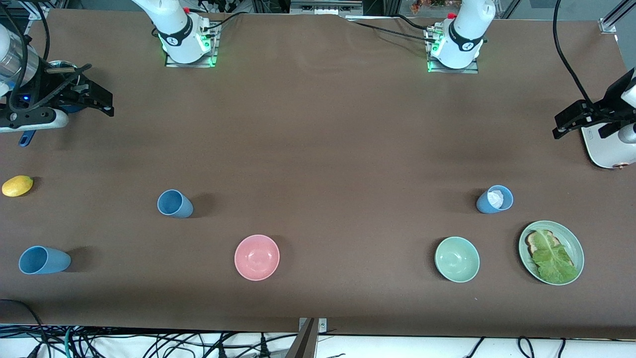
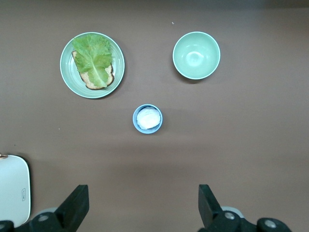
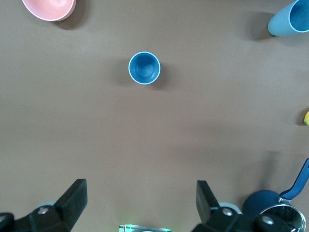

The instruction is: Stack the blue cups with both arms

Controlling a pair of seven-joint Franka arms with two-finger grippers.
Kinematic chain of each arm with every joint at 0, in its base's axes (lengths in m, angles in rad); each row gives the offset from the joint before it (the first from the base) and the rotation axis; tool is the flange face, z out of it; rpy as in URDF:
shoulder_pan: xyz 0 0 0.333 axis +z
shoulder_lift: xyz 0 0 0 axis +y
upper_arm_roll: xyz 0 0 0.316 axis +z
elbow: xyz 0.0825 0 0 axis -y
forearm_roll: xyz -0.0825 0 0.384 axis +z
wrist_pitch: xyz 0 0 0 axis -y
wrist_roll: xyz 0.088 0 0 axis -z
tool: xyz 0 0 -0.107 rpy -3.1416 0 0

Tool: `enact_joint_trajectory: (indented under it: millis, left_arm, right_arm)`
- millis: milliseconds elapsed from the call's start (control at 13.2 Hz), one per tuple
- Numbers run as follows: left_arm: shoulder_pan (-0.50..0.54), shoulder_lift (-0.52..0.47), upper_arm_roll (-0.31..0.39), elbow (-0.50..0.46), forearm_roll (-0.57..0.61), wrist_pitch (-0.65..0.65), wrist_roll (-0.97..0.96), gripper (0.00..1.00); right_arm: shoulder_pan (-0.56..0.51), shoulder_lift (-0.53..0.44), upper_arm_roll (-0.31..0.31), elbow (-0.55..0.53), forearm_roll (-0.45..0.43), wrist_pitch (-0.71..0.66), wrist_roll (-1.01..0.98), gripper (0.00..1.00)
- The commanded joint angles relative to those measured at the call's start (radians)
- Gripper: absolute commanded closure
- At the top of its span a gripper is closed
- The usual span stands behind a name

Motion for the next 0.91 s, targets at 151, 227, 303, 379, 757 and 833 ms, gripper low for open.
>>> enact_joint_trajectory:
  millis: [151, 227, 303, 379, 757, 833]
  left_arm:
    - [-0.005, 0.010, 0.003, 0.015, -0.016, 0.005, 0.012, 0.00]
    - [-0.005, 0.010, 0.003, 0.015, -0.016, 0.005, 0.012, 0.00]
    - [-0.005, 0.010, 0.003, 0.015, -0.016, 0.005, 0.012, 0.00]
    - [-0.005, 0.010, 0.003, 0.015, -0.016, 0.005, 0.012, 0.00]
    - [-0.003, 0.010, 0.003, 0.015, -0.016, 0.005, 0.012, 0.00]
    - [-0.003, 0.010, 0.003, 0.015, -0.016, 0.005, 0.012, 0.00]
  right_arm:
    - [0.000, -0.008, -0.011, 0.021, 0.009, -0.017, -0.012, 0.00]
    - [0.000, -0.008, -0.011, 0.021, 0.007, -0.019, -0.014, 0.00]
    - [0.000, -0.006, -0.011, 0.021, 0.007, -0.019, -0.014, 0.00]
    - [0.000, -0.006, -0.008, 0.021, 0.007, -0.017, -0.009, 0.00]
    - [0.000, -0.006, -0.006, 0.021, 0.009, -0.017, -0.006, 0.00]
    - [0.000, -0.006, -0.008, 0.021, 0.009, -0.019, -0.009, 0.00]
